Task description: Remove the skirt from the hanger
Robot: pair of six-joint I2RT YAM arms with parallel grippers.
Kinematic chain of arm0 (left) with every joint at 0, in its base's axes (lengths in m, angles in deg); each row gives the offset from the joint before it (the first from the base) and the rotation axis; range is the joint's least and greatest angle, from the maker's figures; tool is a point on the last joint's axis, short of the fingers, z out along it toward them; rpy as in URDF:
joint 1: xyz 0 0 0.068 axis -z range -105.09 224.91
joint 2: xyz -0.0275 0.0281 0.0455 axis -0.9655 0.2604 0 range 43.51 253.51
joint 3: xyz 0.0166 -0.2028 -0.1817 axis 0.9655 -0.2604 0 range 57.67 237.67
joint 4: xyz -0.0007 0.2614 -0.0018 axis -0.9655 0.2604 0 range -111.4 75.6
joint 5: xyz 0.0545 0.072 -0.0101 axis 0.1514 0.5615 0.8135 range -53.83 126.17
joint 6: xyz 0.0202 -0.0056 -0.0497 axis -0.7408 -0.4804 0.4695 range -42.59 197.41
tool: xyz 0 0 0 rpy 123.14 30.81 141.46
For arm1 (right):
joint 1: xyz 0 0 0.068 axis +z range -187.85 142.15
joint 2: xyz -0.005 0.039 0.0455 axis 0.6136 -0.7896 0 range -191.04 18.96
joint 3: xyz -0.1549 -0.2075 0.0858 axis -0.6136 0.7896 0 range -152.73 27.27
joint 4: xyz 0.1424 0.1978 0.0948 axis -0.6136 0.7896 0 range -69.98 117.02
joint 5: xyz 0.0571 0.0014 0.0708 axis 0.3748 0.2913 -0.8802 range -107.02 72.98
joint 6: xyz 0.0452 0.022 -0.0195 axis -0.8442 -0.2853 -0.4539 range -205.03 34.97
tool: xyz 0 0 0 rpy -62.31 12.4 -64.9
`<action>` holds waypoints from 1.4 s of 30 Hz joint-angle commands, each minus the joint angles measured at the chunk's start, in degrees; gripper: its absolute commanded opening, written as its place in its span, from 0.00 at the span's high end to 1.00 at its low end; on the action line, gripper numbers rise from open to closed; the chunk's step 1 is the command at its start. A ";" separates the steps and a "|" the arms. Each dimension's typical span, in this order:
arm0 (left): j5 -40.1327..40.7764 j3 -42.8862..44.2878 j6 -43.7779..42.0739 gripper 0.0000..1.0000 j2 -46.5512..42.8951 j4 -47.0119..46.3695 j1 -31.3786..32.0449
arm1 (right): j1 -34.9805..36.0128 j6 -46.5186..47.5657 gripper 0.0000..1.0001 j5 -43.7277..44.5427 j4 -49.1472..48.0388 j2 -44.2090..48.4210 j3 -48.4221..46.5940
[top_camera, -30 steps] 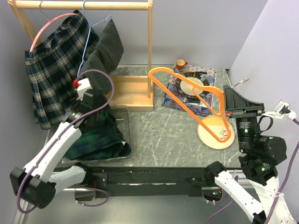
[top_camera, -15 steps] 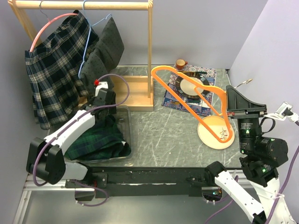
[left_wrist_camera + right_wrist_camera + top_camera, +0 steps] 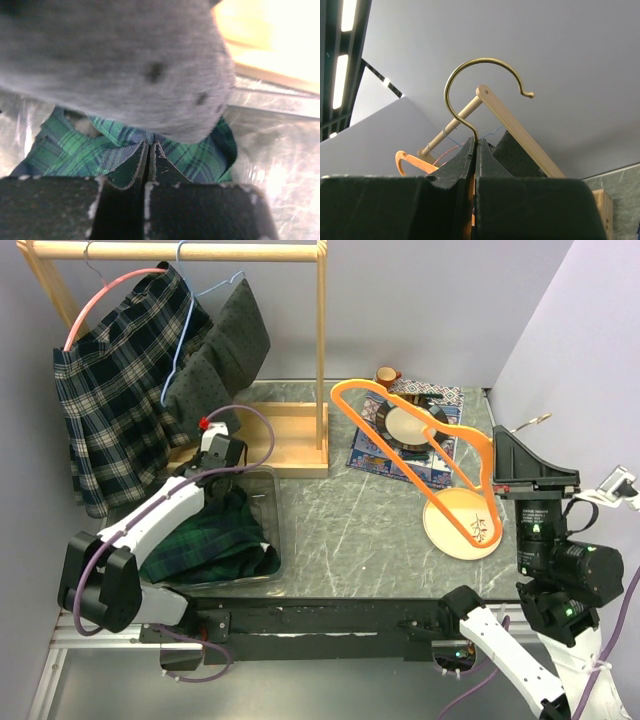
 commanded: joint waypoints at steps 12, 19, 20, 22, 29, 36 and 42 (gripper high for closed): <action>8.86 9.77 27.80 0.99 -10.91 33.19 -1.45 | -0.13 1.15 1.00 2.77 -2.29 3.12 -1.41; -9.24 -2.60 31.92 0.99 -16.81 24.59 -8.29 | -0.22 1.59 1.00 3.82 -2.02 2.94 -0.45; -10.82 -4.19 34.81 0.99 -16.72 23.80 -10.13 | -0.22 1.68 1.00 3.74 -1.85 2.77 -0.44; -16.34 -7.53 37.29 0.99 -16.28 19.85 -11.55 | -0.13 1.50 1.00 3.47 -1.76 2.42 -0.27; -16.12 -14.84 47.04 0.94 -8.73 16.58 -14.36 | -0.13 0.88 1.00 1.45 -1.67 1.71 0.61; -12.35 -0.54 45.65 0.57 -9.58 29.14 -15.60 | -0.22 0.80 1.00 -1.09 -0.70 0.92 -0.18; -6.20 9.06 41.61 0.03 -19.68 34.16 -15.60 | -0.13 -0.17 1.00 -3.91 -0.53 -0.75 0.00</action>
